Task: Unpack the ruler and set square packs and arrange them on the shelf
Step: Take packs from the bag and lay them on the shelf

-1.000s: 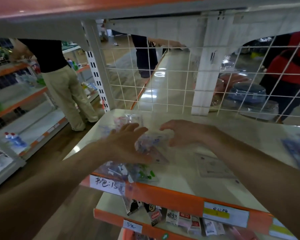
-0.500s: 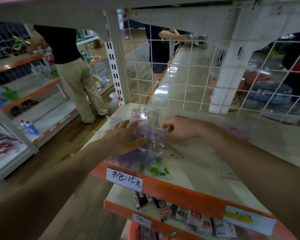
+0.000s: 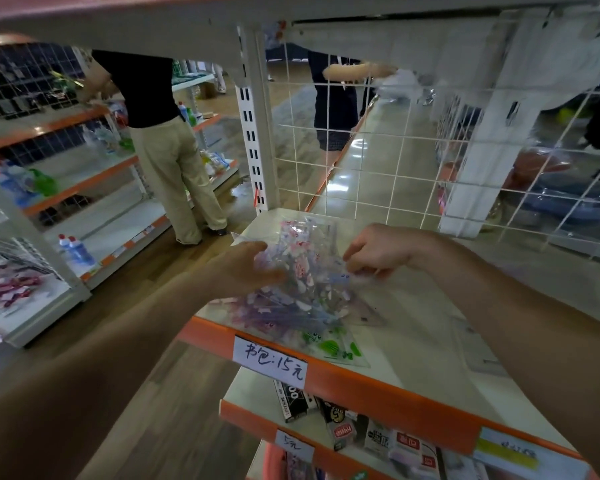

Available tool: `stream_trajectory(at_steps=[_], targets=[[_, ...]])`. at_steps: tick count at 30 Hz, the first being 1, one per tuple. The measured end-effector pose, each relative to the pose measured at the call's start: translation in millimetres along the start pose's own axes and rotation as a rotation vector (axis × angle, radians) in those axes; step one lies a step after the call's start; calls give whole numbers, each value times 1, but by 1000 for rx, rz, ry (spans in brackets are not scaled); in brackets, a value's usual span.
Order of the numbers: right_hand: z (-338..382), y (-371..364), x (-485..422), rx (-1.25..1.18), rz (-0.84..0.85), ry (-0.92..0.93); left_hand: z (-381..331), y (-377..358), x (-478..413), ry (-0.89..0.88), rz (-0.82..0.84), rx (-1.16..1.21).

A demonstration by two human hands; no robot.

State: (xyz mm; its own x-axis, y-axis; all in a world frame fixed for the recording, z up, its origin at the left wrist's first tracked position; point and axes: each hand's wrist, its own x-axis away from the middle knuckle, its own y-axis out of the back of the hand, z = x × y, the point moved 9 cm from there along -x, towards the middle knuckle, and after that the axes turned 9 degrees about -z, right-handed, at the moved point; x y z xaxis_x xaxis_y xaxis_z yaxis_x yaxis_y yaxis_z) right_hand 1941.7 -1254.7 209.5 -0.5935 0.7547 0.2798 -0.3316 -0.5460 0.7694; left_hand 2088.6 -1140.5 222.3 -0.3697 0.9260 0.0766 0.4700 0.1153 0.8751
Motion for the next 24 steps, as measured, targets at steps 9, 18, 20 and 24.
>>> stream_trajectory(at_steps=[9,18,20,24], targets=[[-23,61,13,-298,-218,-68,-10,2,-16,-3,-110,197],[18,22,12,-560,-98,46,-31,-24,-23,210,137,1194],[27,21,8,-556,-113,75,-22,-16,-26,210,75,1218],[18,27,-4,-425,-240,37,21,9,-26,339,-103,1317]])
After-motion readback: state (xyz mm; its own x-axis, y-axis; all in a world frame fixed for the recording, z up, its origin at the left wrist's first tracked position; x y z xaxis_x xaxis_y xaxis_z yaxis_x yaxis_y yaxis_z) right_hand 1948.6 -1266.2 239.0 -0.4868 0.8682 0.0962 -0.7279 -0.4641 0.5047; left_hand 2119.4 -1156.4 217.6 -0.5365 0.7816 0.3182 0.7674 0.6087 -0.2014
